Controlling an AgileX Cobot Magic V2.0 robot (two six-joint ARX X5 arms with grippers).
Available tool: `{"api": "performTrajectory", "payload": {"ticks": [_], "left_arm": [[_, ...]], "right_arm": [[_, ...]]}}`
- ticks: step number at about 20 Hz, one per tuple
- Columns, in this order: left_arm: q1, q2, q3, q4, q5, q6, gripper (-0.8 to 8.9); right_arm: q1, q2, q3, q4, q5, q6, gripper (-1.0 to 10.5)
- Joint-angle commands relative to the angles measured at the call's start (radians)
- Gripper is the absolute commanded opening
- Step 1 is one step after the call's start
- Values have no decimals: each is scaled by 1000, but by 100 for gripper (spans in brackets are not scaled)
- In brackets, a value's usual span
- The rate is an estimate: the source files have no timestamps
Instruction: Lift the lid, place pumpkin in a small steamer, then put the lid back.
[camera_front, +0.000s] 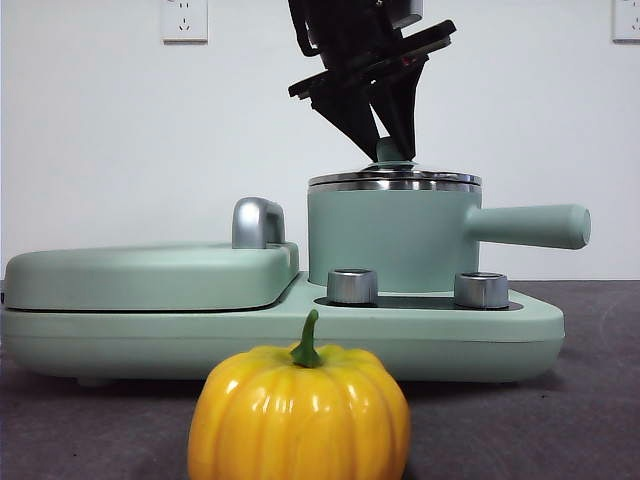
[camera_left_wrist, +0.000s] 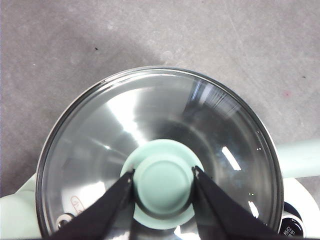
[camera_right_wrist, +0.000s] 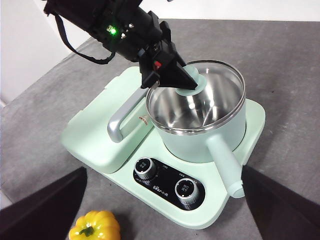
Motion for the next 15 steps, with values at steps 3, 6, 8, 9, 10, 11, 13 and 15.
{"api": "performTrajectory", "payload": {"ticks": [3,6,8,9,10,11,13,15], "left_arm": [[-9,15,42,-2,7,12,76],[-7,13,97,-29,7,11,21],[-2,3,130,-42,7,10,22],[4,-6,145,-53,7,10,22],[8,-17,148,-58,7,10,22],[19,-35,148,-64,7,10,22],[45,-62,148,-81,7,11,22],[80,-86,148,-108,7,11,22]], "right_arm": [[2,3,14,10,-1,42,491],[3,18,16,1,-5,56,489],[16,66,38,-40,-2,59,485],[38,99,57,-60,-2,57,484],[64,128,73,-69,-1,58,484],[104,164,94,-77,5,59,484],[188,236,135,-89,63,63,484],[295,308,170,-88,129,69,484]]}}
